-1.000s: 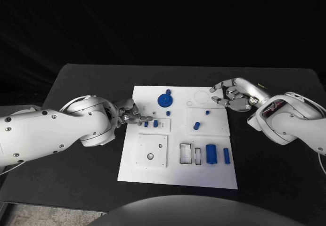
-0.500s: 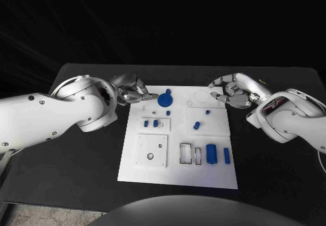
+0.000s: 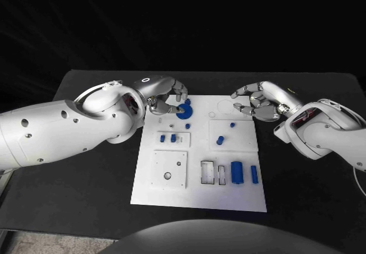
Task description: Assemble the parts on the task board
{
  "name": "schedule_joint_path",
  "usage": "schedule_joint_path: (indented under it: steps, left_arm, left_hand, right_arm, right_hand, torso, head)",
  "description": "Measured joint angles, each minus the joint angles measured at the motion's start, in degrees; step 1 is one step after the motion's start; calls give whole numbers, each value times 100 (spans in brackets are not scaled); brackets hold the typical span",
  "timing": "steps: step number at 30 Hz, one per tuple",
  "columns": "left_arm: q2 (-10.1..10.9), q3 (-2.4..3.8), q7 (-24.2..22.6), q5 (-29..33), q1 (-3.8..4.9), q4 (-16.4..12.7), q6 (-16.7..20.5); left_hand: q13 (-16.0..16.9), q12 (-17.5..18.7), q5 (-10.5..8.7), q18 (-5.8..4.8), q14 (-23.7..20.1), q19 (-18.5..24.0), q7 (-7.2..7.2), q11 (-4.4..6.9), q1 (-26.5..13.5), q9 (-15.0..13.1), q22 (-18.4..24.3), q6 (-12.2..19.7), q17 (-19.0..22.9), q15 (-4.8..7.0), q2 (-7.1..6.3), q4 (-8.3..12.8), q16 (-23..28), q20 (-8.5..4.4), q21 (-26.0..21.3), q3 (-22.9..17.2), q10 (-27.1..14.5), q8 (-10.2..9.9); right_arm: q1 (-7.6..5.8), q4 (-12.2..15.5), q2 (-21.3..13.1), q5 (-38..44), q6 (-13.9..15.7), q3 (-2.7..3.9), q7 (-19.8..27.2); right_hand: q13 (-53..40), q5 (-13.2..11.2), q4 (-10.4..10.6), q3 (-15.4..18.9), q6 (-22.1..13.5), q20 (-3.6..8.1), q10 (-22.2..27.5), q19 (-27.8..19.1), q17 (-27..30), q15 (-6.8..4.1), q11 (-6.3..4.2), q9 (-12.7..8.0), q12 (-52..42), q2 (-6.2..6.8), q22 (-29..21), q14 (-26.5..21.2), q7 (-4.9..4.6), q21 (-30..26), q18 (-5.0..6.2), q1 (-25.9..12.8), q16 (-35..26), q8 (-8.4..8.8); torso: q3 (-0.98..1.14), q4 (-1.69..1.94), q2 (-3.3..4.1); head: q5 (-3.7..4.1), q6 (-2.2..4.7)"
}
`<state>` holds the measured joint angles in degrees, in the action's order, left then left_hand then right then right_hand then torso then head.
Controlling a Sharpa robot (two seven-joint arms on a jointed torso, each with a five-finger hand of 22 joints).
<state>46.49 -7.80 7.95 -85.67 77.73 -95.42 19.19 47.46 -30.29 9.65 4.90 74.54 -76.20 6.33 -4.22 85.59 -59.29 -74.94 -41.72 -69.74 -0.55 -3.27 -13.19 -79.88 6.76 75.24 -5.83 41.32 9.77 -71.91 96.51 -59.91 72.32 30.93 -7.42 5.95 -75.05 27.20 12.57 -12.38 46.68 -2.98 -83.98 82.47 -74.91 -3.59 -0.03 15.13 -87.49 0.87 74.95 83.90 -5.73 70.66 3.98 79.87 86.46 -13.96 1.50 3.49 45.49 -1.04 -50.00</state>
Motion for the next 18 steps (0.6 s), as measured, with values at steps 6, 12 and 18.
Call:
schedule_joint_path:
  steps: [6, 12, 18]
  left_arm:
    - [-217, -17, -189, -658, -216, 254, -280]
    - [-229, -19, -224, -1008, -302, 318, -469]
    - [-220, -18, -224, -1166, -329, 300, -573]
  left_hand:
    - [-531, 255, 84, -94, 96, -193, 4, -26, -52, 1001, 0, -449, 118, -7, -167, -149, 0, 30, 199, -149, 68, -416]
    - [-680, 255, 111, -94, 146, -244, 52, -49, -126, 1402, 1, -496, 139, -18, -240, -174, -38, 40, 265, -174, 199, -569]
    - [-711, 231, 111, -93, 166, -264, 32, -42, -126, 1549, 1, -519, 167, -38, -240, -188, -38, 60, 265, -188, 309, -594]
  right_arm:
    - [18, 0, -13, -39, 15, 0, 92]
    - [27, 0, -34, -59, 24, 0, 143]
    - [32, -1, -39, -69, 32, 0, 169]
  right_hand:
    - [-2, 30, -7, -7, 21, 0, 0, 0, 0, 0, 0, 0, 35, 0, 0, 0, -21, -31, 0, 0, -32, 0]
    - [-5, 54, -7, -7, 21, 0, 0, 0, 0, 0, 0, -6, 40, 0, -1, 0, -21, -66, 0, 0, -64, 0]
    - [-4, 54, -7, -7, 20, 0, 0, 0, 0, 0, 0, -6, 63, 0, -1, 0, -21, -66, 0, 0, -64, 0]
  torso:
    - [-3, -2, -5]
    - [3, -3, -8]
    - [4, -3, -9]
  head:
    - [58, 0]
    - [58, 0]
    - [53, 0]
